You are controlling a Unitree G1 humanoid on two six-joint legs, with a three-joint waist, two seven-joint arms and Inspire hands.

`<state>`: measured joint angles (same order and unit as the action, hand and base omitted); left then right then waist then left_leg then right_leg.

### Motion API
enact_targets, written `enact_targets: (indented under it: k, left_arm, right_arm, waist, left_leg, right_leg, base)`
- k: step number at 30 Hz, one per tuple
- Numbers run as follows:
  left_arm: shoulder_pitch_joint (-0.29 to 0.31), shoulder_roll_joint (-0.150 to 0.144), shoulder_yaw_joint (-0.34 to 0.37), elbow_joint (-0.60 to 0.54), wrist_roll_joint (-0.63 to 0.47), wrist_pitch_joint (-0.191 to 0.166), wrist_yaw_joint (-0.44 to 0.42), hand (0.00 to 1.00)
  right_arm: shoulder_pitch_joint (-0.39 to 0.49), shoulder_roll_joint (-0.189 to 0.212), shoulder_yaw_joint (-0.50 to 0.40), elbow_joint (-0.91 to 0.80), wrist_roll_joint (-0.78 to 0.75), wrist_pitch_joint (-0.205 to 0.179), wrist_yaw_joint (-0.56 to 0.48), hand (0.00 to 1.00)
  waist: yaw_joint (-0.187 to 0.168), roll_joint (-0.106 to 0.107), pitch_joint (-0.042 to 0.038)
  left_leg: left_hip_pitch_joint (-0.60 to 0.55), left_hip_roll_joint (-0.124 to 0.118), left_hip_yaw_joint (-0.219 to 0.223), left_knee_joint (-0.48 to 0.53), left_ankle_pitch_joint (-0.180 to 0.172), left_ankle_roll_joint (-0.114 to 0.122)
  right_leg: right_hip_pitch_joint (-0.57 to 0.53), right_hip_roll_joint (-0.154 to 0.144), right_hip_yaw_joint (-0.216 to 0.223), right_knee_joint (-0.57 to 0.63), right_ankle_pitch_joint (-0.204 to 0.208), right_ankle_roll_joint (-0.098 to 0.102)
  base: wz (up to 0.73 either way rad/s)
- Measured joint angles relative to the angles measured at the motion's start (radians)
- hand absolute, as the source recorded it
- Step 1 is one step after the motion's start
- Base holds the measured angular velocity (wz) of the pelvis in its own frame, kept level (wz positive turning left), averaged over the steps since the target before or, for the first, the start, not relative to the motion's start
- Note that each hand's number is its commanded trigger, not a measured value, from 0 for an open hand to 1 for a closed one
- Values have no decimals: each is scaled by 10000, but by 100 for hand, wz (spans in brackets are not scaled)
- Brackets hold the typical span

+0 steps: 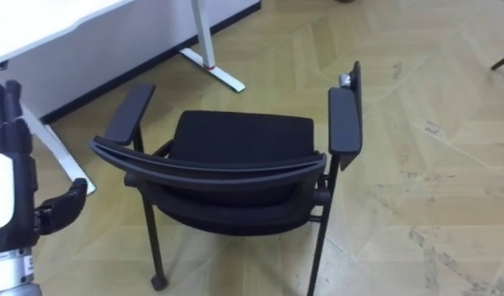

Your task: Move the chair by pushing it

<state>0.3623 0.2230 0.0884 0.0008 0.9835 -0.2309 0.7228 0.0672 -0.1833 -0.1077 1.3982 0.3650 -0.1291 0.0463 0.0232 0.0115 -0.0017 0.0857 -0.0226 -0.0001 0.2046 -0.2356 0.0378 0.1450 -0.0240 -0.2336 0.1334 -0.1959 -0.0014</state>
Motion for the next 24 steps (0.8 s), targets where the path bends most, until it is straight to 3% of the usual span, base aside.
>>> enact_targets:
  k: [3, 8, 14, 16, 24]
  left_arm:
    - [31, 17, -203, 99, 227, 133, -254, 0]
    - [55, 226, -618, 220, 401, 243, -593, 0]
    - [62, 349, -1066, 240, 799, 387, -810, 0]
    - [61, 360, -1216, 240, 801, 390, -890, 0]
    - [63, 632, -1439, 241, 800, 440, -1080, 0]
  right_arm:
    - [41, 0, 0, -5, -4, 2, 15, 0]
    - [-4, -44, -4, -33, -45, -2, 14, 0]
    - [-128, -55, -12, -27, -135, -1, 2, 0]
    - [-133, -57, -12, -27, -166, -1, 1, 0]
    - [-151, -134, -26, -26, -169, 1, 1, 0]
  waist:
    - [-5, -74, 68]
    - [-36, -58, 56]
    - [-216, 240, 31]
    - [-225, 327, -20]
    - [-340, 237, 26]
  left_leg:
    - [137, -3, 0, -35, 0, 0]
    - [142, -3, 1, -50, 0, 0]
    - [127, 3, 29, -60, 0, 1]
    - [133, 16, 95, -73, 0, 0]
    - [191, 81, 276, -75, 0, -1]
  right_leg:
    - [116, 0, 32, -10, 0, 0]
    - [126, 4, 86, -8, 0, 0]
    - [96, 12, 117, -2, 2, -2]
    - [99, 20, 165, 1, 2, -2]
    - [97, 73, 340, 1, 26, -42]
  base:
    - [-1]
    - [-1]
    - [-1]
    - [-7]
    - [-6]
